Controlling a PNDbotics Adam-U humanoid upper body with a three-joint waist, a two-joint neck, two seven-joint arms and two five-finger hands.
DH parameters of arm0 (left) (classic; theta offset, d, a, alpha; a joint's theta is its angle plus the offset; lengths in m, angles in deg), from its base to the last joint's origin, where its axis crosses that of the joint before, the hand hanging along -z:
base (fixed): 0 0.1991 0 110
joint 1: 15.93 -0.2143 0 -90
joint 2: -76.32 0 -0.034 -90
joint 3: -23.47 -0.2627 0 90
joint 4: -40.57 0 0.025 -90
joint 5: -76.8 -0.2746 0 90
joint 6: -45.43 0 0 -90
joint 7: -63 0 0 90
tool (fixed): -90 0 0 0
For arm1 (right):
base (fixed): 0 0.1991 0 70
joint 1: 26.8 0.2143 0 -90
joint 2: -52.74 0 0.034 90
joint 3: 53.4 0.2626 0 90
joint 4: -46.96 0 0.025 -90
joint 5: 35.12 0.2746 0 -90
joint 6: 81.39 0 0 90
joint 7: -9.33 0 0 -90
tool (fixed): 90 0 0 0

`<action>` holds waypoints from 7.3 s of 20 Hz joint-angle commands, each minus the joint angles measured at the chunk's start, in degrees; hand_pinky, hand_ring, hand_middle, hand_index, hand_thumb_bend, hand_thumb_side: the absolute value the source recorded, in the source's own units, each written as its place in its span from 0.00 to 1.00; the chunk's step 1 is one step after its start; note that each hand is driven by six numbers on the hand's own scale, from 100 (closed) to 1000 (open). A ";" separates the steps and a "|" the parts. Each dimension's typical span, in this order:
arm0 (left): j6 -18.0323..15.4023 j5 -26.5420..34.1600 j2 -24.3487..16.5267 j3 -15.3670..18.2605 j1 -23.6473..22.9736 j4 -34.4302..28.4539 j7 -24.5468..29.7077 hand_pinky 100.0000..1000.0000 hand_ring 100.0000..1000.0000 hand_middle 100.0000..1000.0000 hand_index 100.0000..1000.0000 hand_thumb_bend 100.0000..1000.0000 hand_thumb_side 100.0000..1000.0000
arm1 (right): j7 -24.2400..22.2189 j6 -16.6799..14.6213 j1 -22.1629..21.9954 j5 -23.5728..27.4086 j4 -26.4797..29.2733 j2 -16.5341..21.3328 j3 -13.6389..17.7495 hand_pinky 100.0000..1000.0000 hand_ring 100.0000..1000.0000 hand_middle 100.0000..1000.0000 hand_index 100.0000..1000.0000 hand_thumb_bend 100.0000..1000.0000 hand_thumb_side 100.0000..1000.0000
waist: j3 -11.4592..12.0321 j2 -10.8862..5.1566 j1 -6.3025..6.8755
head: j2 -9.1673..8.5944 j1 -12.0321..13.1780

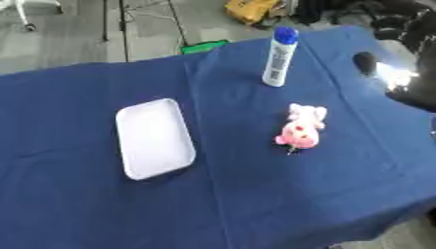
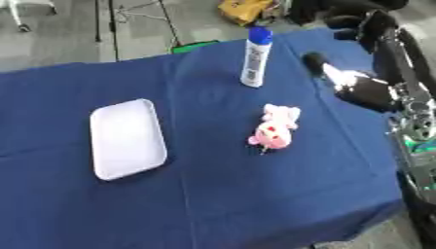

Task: Pick up objects on the table and place them in the box.

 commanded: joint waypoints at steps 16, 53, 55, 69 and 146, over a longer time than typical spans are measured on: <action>0.24 -0.22 -1.18 -0.06 0.57 -0.72 0.92 0.76 0.72 0.71 0.76 0.46 0.90 | -17.62 -3.87 10.99 -8.94 -24.10 8.77 -7.75 0.81 0.84 0.85 0.93 0.58 0.31 | 0.35 -2.59 -0.72 | -1.34 -2.02; 0.23 -0.07 -0.92 -0.22 0.48 -0.65 1.23 0.76 0.71 0.70 0.76 0.46 0.90 | -34.10 -6.15 16.15 -21.00 -41.19 2.85 -13.05 0.87 0.88 0.86 0.90 0.60 0.31 | 0.75 -2.64 -0.33 | -0.88 -2.78; 0.23 -0.07 -0.93 -0.23 0.48 -0.67 1.23 0.76 0.71 0.70 0.76 0.46 0.90 | -34.49 -6.54 16.06 -21.92 -40.92 2.80 -13.31 0.86 0.87 0.85 0.89 0.60 0.31 | 0.75 -2.65 -0.32 | -0.87 -2.79; 0.22 -0.03 -0.89 -0.21 0.51 -0.71 1.20 0.76 0.71 0.70 0.76 0.46 0.91 | -26.38 -9.70 15.81 -35.77 -37.73 2.77 -14.60 0.45 0.49 0.47 0.49 0.51 0.11 | 0.77 -2.62 -0.32 | -0.77 -3.04; -0.31 1.20 0.47 -3.29 2.11 -0.83 4.02 0.76 0.71 0.71 0.76 0.45 0.91 | -33.95 -20.96 35.78 -29.90 -44.62 -20.86 -23.92 0.85 0.88 0.88 0.89 0.29 0.62 | 5.81 -3.69 -0.12 | -1.47 -8.96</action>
